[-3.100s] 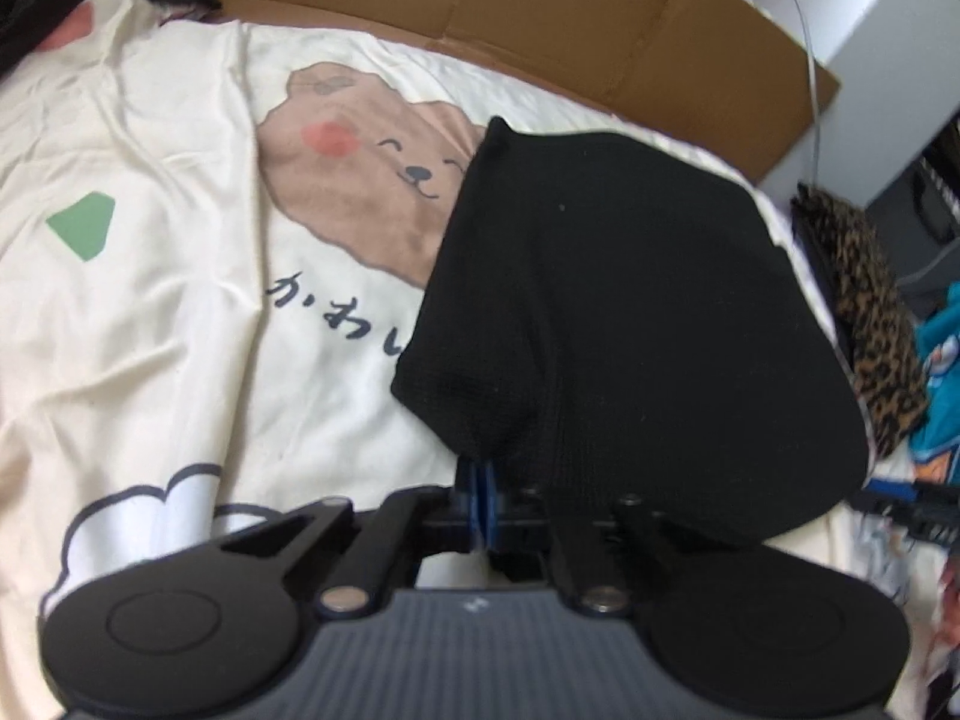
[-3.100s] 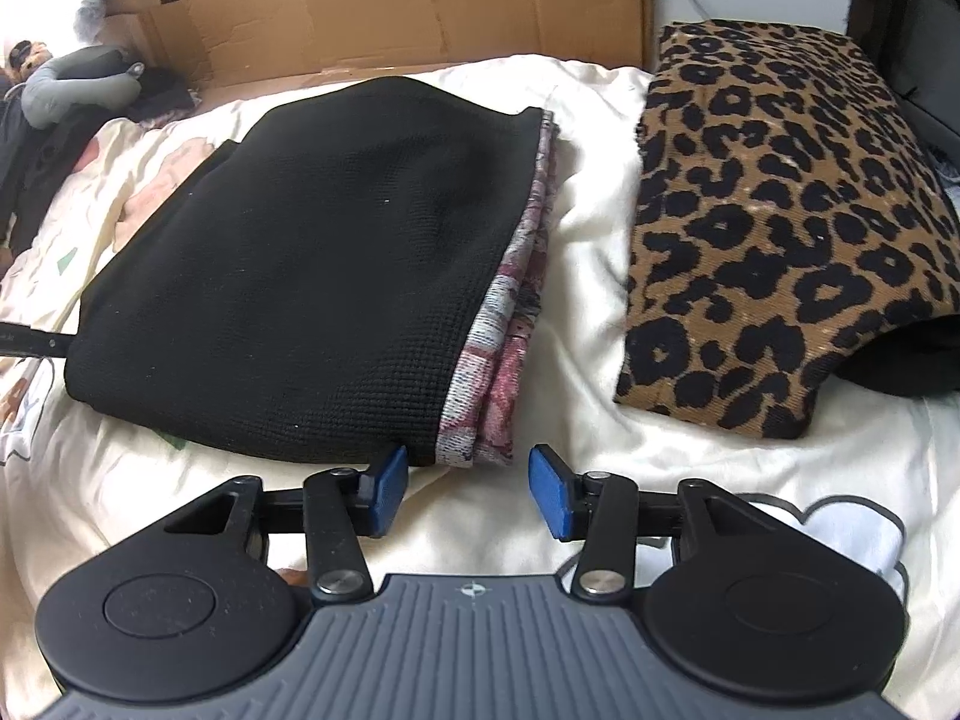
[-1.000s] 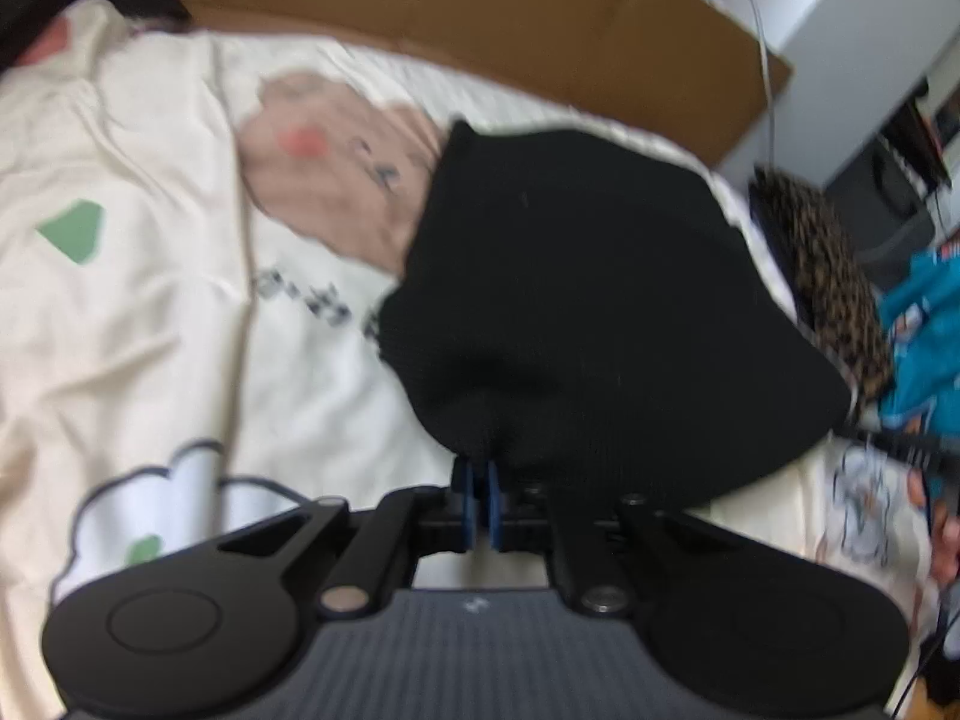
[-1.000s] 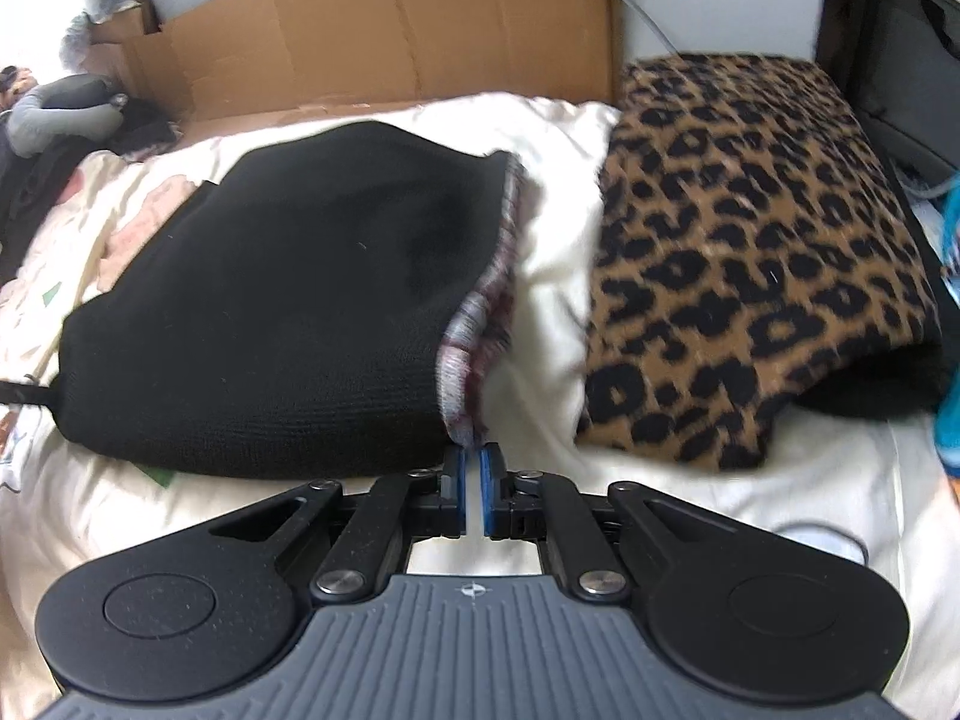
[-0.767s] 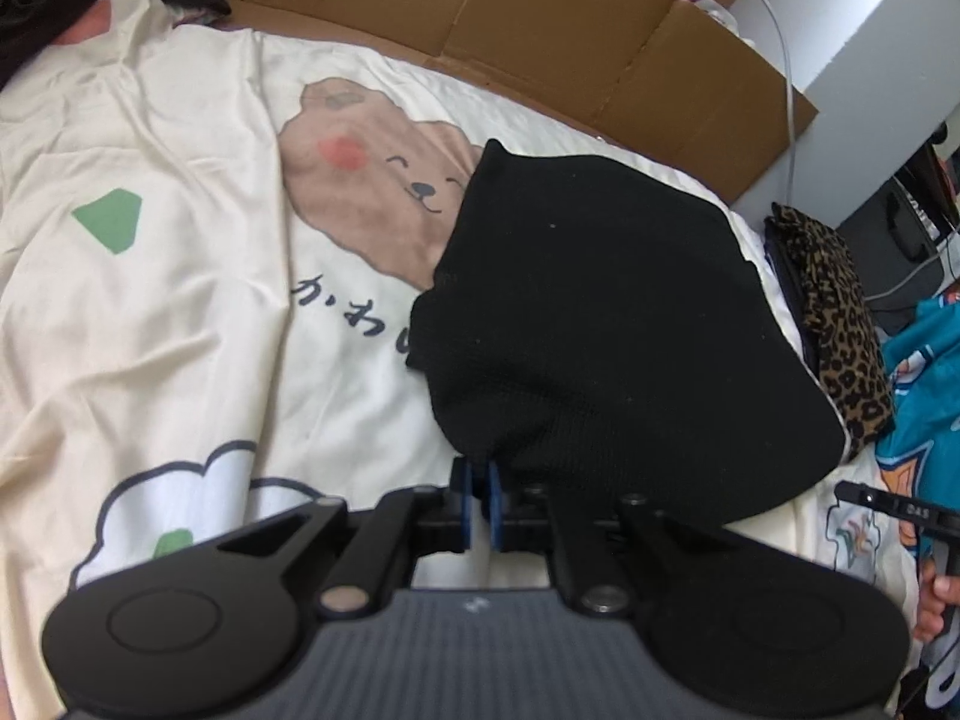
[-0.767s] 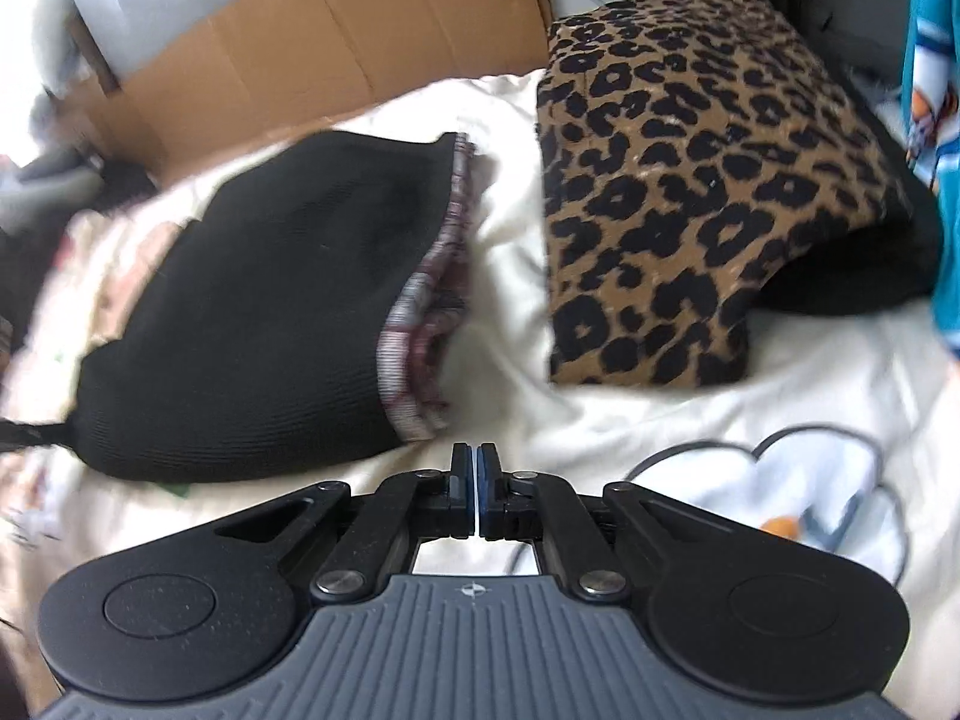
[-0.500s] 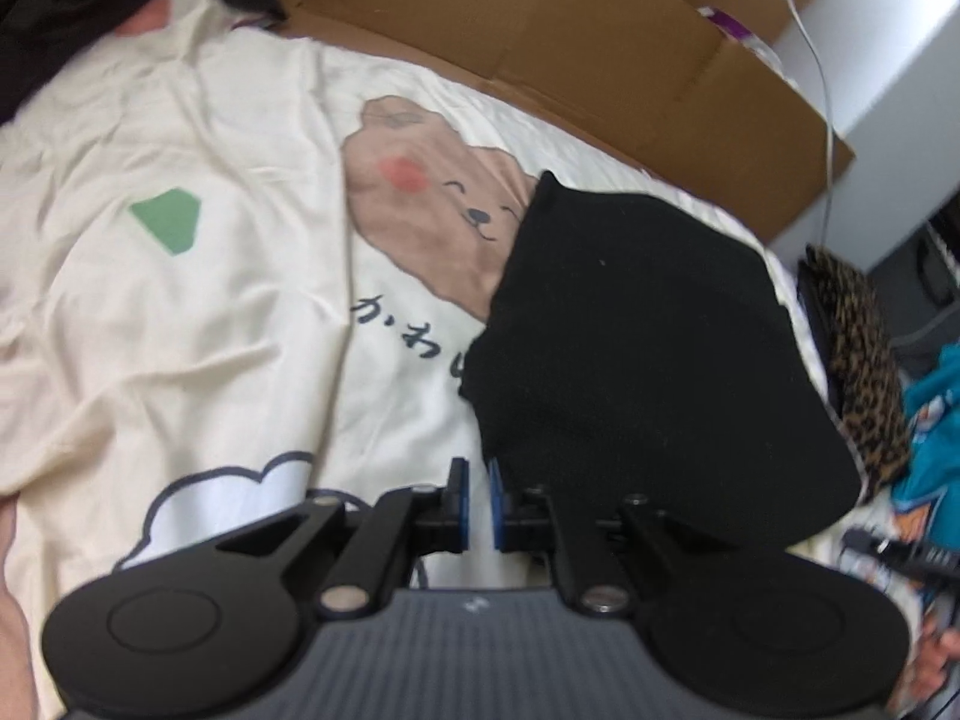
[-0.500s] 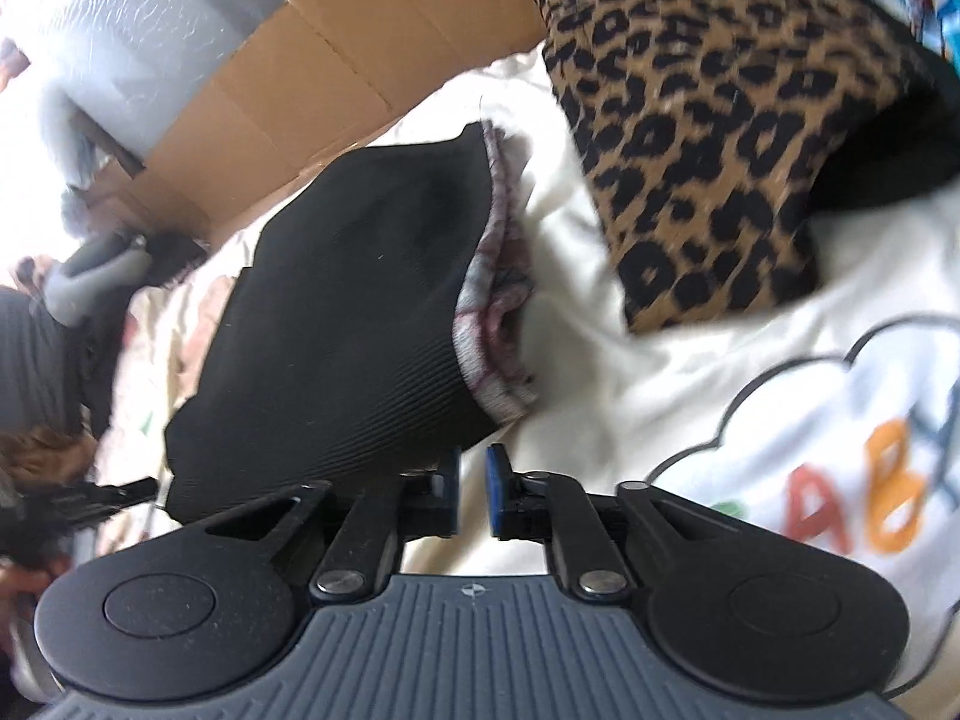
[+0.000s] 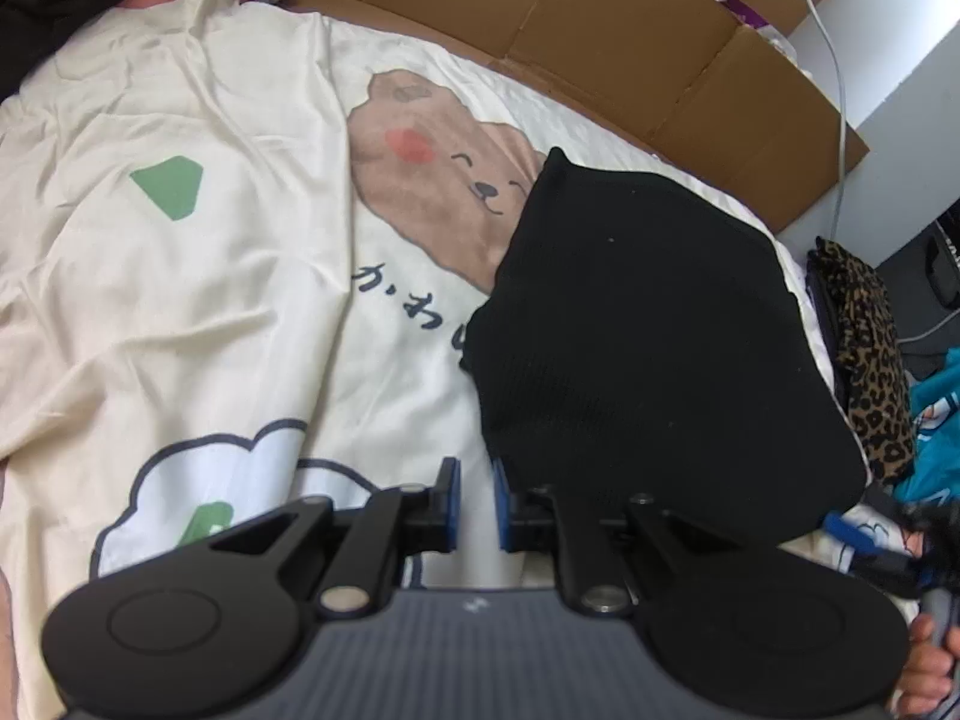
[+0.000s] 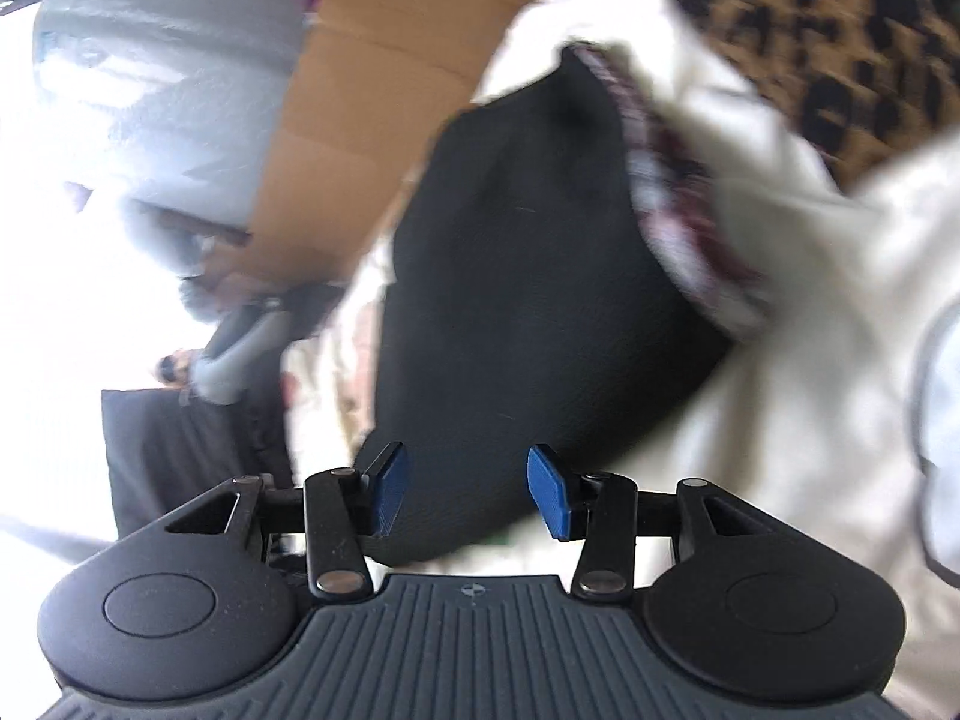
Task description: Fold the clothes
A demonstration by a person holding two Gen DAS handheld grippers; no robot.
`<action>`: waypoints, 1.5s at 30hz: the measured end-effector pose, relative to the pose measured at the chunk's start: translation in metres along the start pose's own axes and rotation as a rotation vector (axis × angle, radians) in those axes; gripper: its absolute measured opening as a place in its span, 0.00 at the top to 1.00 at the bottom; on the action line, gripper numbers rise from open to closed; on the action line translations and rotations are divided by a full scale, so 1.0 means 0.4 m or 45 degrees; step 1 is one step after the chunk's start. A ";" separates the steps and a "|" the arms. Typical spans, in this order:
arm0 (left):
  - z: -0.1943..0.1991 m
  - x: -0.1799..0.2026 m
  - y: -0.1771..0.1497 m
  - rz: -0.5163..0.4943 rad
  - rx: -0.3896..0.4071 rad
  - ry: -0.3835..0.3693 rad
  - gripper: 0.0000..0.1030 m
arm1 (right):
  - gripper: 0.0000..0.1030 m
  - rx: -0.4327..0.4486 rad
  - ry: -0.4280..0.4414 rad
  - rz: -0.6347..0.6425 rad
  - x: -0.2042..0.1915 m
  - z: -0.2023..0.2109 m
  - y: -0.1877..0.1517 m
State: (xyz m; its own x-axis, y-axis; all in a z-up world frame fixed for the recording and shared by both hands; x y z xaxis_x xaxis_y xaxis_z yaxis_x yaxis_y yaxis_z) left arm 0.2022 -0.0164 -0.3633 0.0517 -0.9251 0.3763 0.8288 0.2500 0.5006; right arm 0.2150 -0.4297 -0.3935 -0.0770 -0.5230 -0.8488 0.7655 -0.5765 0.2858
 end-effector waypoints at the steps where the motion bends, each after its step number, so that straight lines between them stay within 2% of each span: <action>1: 0.000 -0.001 -0.001 -0.001 0.000 0.000 0.89 | 0.51 0.012 -0.004 0.026 -0.010 -0.003 0.007; 5: 0.001 0.002 0.001 -0.009 0.008 -0.017 0.87 | 0.55 0.036 -0.062 0.053 0.008 -0.010 0.037; 7: 0.000 0.006 0.001 -0.021 0.010 -0.026 0.79 | 0.66 0.042 -0.095 0.036 0.035 -0.013 0.047; 9: 0.000 0.011 0.001 -0.029 0.013 -0.027 0.72 | 0.68 0.067 -0.112 -0.017 0.066 -0.011 0.053; 11: -0.002 0.015 0.000 -0.038 0.014 -0.027 0.70 | 0.71 0.097 -0.130 -0.081 0.094 -0.009 0.053; 13: -0.005 0.018 -0.001 -0.045 0.008 -0.027 0.69 | 0.91 0.113 -0.182 -0.105 0.112 -0.010 0.049; 14: -0.007 0.019 -0.001 -0.049 0.004 -0.025 0.69 | 0.95 0.116 -0.205 -0.113 0.119 -0.009 0.047; 16: -0.007 0.021 -0.002 -0.058 0.004 -0.019 0.68 | 0.95 0.124 -0.240 -0.128 0.129 -0.008 0.043; 21: 0.006 0.021 0.001 -0.068 0.027 -0.010 0.62 | 0.95 0.169 -0.193 -0.141 0.112 0.021 0.049; 25: 0.010 0.024 0.005 -0.066 0.036 -0.015 0.62 | 0.95 0.218 -0.213 -0.137 0.118 0.060 0.065; 31: 0.009 0.037 0.005 -0.091 0.037 -0.025 0.57 | 0.93 0.241 -0.267 -0.180 0.179 0.088 0.064; 36: 0.004 0.038 0.005 -0.089 0.029 -0.043 0.57 | 0.90 0.239 -0.255 -0.179 0.162 0.095 0.069; 38: 0.004 0.038 0.005 -0.087 0.029 -0.048 0.56 | 0.73 0.238 -0.207 -0.209 0.153 0.107 0.068; 39: 0.004 0.037 0.006 -0.086 0.029 -0.047 0.56 | 0.54 0.234 -0.178 -0.228 0.151 0.112 0.061; 40: 0.003 0.036 0.006 -0.084 0.028 -0.046 0.56 | 0.47 0.227 -0.156 -0.245 0.153 0.117 0.050; 45: 0.000 0.027 0.008 -0.062 0.024 -0.041 0.56 | 0.47 0.178 -0.104 -0.351 0.178 0.101 -0.004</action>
State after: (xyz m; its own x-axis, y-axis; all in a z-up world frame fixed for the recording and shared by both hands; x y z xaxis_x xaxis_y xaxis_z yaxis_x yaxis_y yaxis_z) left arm 0.2054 -0.0254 -0.3576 -0.0068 -0.9266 0.3759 0.8194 0.2103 0.5333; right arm 0.1826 -0.4915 -0.4362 -0.3247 -0.3808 -0.8658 0.6137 -0.7813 0.1135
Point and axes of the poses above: each gripper's, at about its wrist camera, not at the fingertips, and z roughly against the way its jaws point, x to its right, y to its top, the point moved 1 cm from there along -z, roughly the way its jaws point, and after that the axes turned 5 degrees about x, right-handed, at the moved point
